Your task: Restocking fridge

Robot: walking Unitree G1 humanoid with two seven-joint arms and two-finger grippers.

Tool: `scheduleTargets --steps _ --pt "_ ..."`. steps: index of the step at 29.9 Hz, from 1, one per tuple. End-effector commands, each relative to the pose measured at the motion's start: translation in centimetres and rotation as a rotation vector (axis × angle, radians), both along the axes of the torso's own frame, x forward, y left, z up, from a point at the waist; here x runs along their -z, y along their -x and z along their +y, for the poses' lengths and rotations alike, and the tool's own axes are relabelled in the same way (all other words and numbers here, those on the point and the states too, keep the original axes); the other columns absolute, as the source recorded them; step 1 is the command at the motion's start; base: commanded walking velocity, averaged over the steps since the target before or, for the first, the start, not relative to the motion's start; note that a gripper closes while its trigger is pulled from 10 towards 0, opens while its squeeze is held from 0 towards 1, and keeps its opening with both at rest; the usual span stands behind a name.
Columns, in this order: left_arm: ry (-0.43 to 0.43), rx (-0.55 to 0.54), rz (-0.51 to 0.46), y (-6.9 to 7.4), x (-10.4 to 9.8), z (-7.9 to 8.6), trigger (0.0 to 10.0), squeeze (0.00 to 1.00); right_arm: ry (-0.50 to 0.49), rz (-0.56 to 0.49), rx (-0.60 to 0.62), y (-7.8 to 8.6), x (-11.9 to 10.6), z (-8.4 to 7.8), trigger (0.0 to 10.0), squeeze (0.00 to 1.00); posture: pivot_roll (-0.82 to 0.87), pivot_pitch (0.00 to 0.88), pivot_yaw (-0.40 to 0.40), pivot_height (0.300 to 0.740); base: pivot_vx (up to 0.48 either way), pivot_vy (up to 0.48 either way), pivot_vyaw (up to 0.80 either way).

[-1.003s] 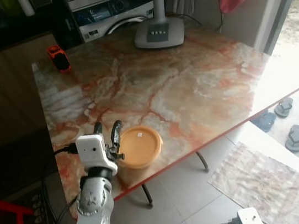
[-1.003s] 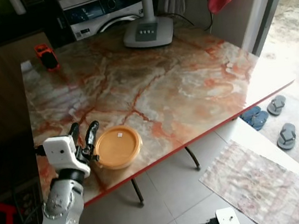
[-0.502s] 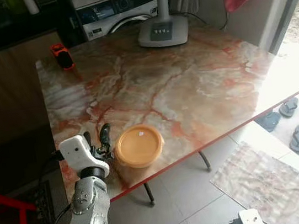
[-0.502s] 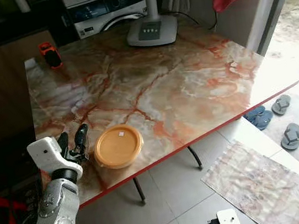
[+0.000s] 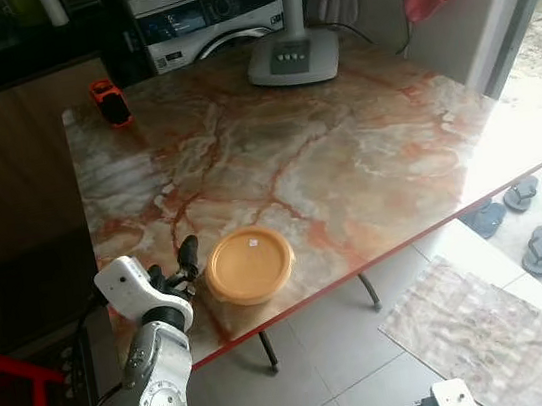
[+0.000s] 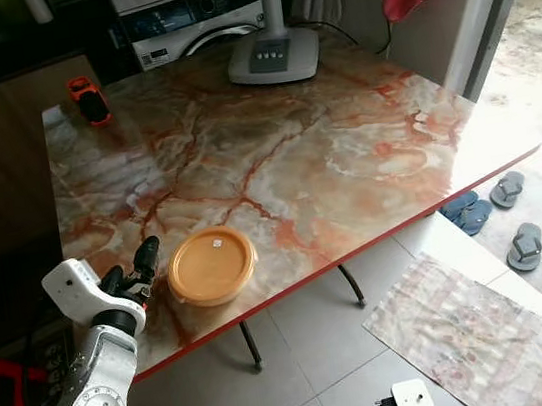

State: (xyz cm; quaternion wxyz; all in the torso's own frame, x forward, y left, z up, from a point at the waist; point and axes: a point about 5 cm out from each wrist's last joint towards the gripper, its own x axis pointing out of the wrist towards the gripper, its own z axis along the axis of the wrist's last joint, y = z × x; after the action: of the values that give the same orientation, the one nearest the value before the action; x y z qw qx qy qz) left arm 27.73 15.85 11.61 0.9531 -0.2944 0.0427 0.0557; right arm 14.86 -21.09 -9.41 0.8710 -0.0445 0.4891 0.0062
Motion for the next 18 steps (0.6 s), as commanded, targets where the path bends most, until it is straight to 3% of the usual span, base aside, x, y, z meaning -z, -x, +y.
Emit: scheduleTargets --steps 1,6,13,17,18 --pt "0.111 0.040 0.034 0.2 0.5 -2.4 10.0 1.00 0.002 0.001 -0.009 0.1 0.0 0.1 10.0 0.00 -0.01 0.051 0.041 0.740 0.000 0.000 0.00" --pt "0.082 0.108 0.101 0.2 1.3 -3.2 10.0 1.00 0.006 0.001 -0.013 0.0 0.0 0.1 10.0 0.00 -0.01 0.052 0.039 0.740 0.000 0.000 0.00" --pt "0.017 0.193 0.077 -0.1 0.5 -3.6 10.0 1.00 0.006 -0.005 -0.010 -0.1 0.0 0.1 10.0 0.00 -0.01 0.058 0.039 0.740 0.000 0.000 0.00" --pt "0.002 0.203 0.110 -0.1 0.7 -3.4 10.0 1.00 0.004 -0.007 -0.004 -0.1 0.0 0.1 10.0 0.00 -0.01 0.057 0.040 0.740 0.000 0.000 0.00" --pt "-0.007 0.200 0.121 -0.1 0.8 -3.2 10.0 0.36 0.004 -0.006 -0.005 -0.1 0.0 0.1 10.0 0.00 -0.01 0.057 0.040 0.740 0.000 0.000 0.00"
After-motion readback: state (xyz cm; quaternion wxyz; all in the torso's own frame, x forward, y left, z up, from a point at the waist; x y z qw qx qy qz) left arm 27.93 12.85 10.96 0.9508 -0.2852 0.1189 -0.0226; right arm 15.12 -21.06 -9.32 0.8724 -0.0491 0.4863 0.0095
